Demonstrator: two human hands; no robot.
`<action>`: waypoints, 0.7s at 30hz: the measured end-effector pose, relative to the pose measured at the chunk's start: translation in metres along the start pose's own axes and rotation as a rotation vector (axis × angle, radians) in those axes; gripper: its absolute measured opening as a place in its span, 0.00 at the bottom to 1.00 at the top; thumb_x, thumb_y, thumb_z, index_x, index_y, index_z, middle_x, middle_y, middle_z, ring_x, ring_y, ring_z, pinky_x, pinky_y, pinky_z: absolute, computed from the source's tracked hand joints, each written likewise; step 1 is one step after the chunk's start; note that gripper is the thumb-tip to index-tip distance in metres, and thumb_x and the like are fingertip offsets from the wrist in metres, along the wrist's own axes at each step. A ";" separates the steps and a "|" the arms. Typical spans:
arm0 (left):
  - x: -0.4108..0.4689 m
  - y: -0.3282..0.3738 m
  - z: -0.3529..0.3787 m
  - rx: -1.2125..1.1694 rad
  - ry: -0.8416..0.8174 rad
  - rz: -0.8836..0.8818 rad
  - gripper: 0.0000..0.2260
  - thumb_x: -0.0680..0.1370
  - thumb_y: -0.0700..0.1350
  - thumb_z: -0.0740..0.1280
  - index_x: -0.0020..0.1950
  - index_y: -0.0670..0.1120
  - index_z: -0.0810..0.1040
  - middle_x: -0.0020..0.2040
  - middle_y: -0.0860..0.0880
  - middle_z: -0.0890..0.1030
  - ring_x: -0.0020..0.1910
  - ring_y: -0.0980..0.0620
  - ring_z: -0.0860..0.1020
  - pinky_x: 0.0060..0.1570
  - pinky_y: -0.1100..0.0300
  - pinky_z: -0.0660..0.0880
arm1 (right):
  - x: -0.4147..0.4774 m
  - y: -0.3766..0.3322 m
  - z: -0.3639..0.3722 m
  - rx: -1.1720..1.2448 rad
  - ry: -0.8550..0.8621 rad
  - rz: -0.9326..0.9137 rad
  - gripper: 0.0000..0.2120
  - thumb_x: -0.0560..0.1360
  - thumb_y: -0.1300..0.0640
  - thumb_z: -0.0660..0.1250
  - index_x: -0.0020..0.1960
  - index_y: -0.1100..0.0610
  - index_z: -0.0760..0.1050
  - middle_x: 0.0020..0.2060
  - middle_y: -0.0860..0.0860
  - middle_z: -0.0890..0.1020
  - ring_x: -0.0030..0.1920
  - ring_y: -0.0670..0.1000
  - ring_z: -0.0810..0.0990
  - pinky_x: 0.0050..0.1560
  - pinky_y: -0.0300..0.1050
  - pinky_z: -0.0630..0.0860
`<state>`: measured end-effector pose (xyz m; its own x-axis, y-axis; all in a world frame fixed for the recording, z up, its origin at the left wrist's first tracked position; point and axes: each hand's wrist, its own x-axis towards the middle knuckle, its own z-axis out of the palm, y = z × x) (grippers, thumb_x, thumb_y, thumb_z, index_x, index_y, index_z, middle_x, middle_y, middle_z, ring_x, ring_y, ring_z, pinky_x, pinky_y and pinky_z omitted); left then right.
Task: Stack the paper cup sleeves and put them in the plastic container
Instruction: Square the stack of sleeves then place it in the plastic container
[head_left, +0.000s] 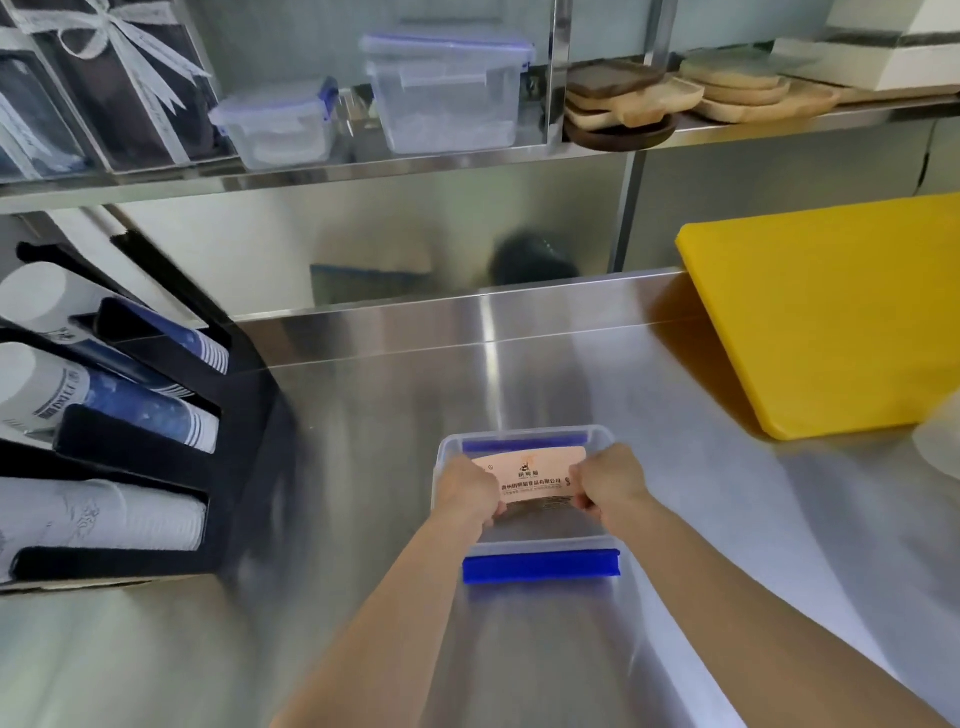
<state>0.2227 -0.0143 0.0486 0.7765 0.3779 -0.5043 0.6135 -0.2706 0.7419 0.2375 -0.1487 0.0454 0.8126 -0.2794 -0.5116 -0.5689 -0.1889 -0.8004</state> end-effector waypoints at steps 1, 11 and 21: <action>0.002 -0.001 0.000 0.022 0.005 -0.005 0.15 0.75 0.35 0.51 0.60 0.44 0.68 0.48 0.41 0.81 0.25 0.53 0.72 0.20 0.64 0.65 | 0.003 0.002 0.003 -0.031 -0.008 -0.007 0.09 0.74 0.69 0.55 0.51 0.62 0.71 0.32 0.53 0.77 0.24 0.51 0.74 0.24 0.43 0.74; 0.007 -0.010 0.008 0.262 0.007 0.078 0.11 0.76 0.34 0.56 0.57 0.40 0.70 0.54 0.40 0.80 0.50 0.41 0.80 0.51 0.49 0.80 | 0.007 0.010 0.010 -0.262 0.024 -0.037 0.05 0.76 0.64 0.55 0.47 0.57 0.67 0.37 0.52 0.77 0.23 0.52 0.78 0.33 0.46 0.81; -0.001 -0.005 0.004 0.277 0.003 0.087 0.15 0.75 0.32 0.59 0.62 0.39 0.69 0.55 0.40 0.80 0.52 0.42 0.80 0.42 0.56 0.77 | -0.002 0.007 0.008 -0.375 0.052 -0.141 0.04 0.76 0.64 0.57 0.46 0.56 0.65 0.35 0.52 0.76 0.26 0.51 0.77 0.43 0.51 0.83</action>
<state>0.2190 -0.0173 0.0435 0.8276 0.3451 -0.4426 0.5610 -0.5333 0.6332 0.2330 -0.1421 0.0385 0.8837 -0.2714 -0.3813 -0.4673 -0.5563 -0.6871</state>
